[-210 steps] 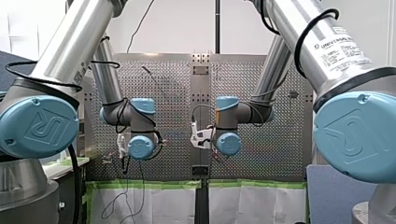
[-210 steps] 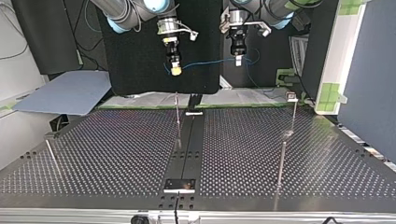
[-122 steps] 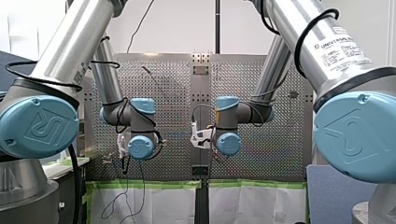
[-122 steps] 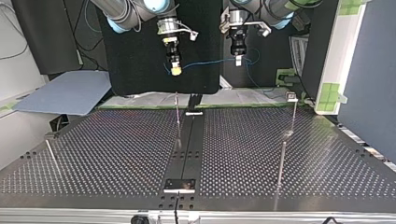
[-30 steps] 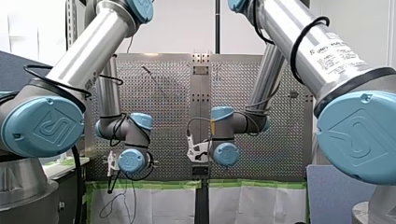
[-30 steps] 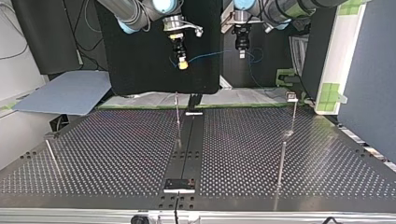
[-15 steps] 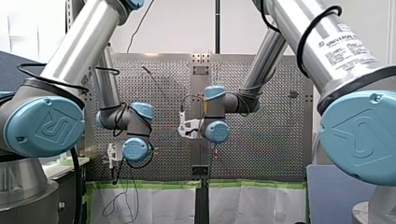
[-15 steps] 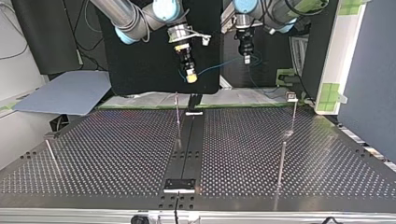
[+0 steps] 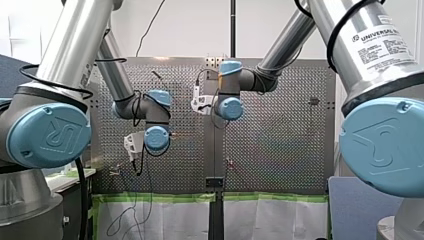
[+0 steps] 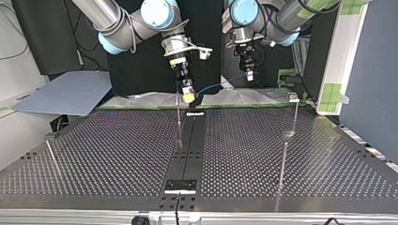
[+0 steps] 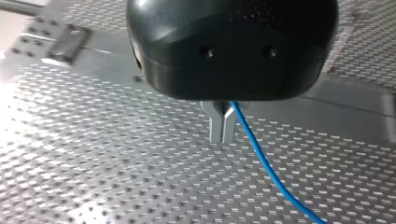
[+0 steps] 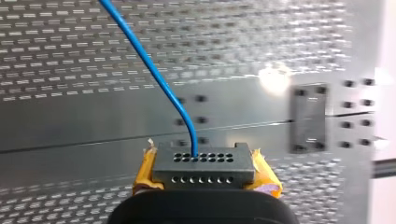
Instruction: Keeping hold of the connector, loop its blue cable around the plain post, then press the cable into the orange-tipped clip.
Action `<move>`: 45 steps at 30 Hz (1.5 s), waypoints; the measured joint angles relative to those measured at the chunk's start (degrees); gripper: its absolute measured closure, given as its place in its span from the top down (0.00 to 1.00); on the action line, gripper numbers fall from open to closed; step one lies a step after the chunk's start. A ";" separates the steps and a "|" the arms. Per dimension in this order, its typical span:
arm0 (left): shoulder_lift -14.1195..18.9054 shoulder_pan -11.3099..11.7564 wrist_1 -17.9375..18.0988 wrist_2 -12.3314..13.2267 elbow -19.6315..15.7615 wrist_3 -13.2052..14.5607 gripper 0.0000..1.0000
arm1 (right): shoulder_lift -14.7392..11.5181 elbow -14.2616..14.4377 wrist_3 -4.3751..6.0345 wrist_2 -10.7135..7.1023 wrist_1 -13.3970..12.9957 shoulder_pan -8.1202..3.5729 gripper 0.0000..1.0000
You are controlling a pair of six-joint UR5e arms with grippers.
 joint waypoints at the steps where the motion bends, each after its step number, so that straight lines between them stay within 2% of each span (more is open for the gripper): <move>1: 0.68 0.02 -0.66 -0.34 0.68 -0.64 0.00 | -0.47 -0.47 0.04 0.01 0.47 -0.07 0.00; 7: 3.94 0.36 -3.92 -2.47 3.94 -3.75 0.00 | -3.52 -3.23 0.19 -0.20 3.51 -0.50 0.00; 11: 5.84 0.75 -5.80 -2.89 5.82 -4.64 0.00 | -5.48 -4.29 0.21 -0.29 5.48 -0.79 0.00; 17: 8.85 1.60 -8.85 -3.22 8.51 -4.89 0.00 | -8.84 -4.85 0.27 -1.26 8.84 -1.29 0.00; 23: 12.14 2.32 -12.14 -5.06 11.76 -5.10 0.00 | -12.22 -5.66 0.70 -3.19 12.22 -1.91 0.00; 30: 15.92 3.54 -15.93 -5.67 15.54 -4.45 0.00 | -15.95 -7.31 0.93 -4.44 16.07 -2.64 0.00; 32: 17.14 4.06 -17.12 -5.71 16.75 -4.16 0.00 | -16.28 -8.08 1.01 -4.79 17.15 -2.80 0.00; 39: 20.99 5.66 -20.99 -5.68 20.60 -2.57 0.00 | -14.99 -12.04 1.09 -6.72 21.54 -2.98 0.00; 45: 24.24 7.02 -24.22 -5.10 23.85 -0.74 0.00 | -14.76 -13.38 1.26 -7.46 25.06 -3.11 0.00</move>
